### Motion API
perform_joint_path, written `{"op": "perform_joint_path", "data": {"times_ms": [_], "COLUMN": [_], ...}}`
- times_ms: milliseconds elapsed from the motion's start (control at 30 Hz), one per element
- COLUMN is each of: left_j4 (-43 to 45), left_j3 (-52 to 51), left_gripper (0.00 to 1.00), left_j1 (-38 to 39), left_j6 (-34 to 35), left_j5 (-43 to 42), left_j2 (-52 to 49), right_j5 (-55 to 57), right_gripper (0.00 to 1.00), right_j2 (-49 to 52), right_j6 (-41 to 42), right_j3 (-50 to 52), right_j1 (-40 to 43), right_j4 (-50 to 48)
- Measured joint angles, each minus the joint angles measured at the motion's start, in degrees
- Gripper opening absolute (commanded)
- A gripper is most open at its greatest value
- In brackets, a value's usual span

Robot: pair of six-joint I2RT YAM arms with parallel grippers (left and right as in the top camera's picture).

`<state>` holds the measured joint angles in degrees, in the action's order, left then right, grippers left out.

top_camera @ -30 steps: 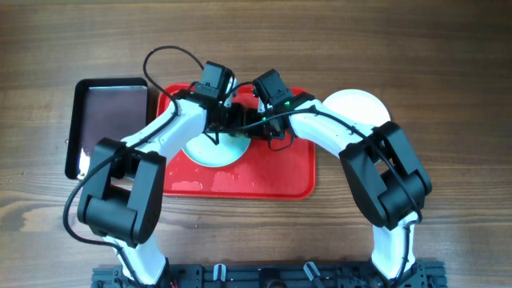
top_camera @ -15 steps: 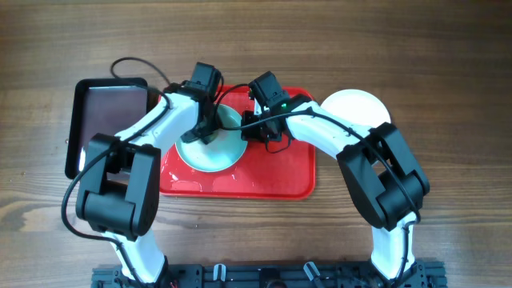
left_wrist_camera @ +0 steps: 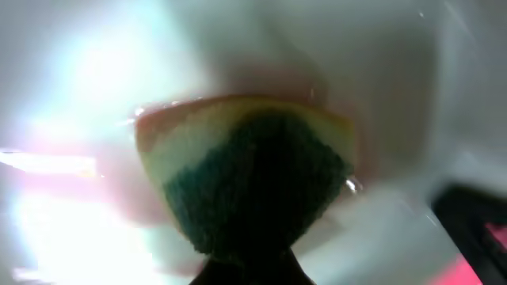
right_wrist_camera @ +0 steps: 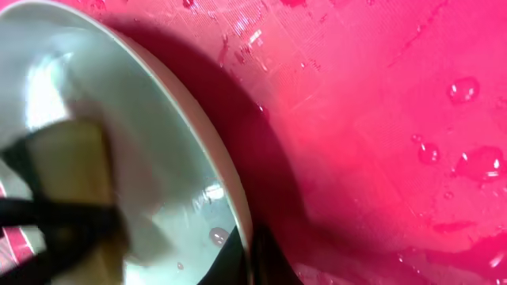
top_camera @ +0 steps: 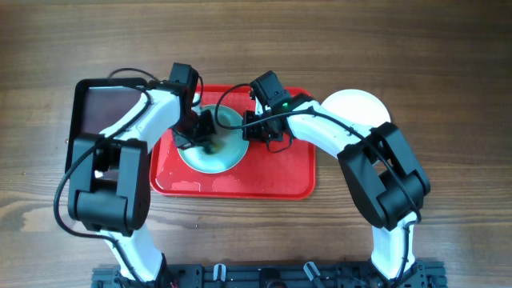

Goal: Clean dirty plates on tray and stack at the side
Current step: 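Scrub the teal plate with the sponge while the right gripper holds it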

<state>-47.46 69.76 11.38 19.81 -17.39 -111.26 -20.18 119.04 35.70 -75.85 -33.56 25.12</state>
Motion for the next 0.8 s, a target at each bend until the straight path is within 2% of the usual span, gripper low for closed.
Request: {"op": "perform_joint_path", "data": {"times_ms": [467, 567, 800], "left_j4": [16.9, 20.6, 22.0], "left_j3": [-7.3, -7.6, -7.4], "left_gripper": [0.04, 0.04, 0.04], "left_j1": [0.9, 1.1, -1.0], "left_j6": [-1.6, -0.4, 6.0], "left_j5": [-21.8, -22.0, -18.9], "left_j2": [-1.0, -1.4, -1.2], "right_j5": [-0.8, -0.9, -1.1], "right_gripper": [0.05, 0.04, 0.05], "right_j2": [0.0, 0.0, 0.0], "right_j6": [0.0, 0.0, 0.1], "right_j3": [0.0, 0.0, 0.0], "right_j1": [0.2, 0.2, 0.2], "right_j4": [0.5, 0.5, 0.5]}}
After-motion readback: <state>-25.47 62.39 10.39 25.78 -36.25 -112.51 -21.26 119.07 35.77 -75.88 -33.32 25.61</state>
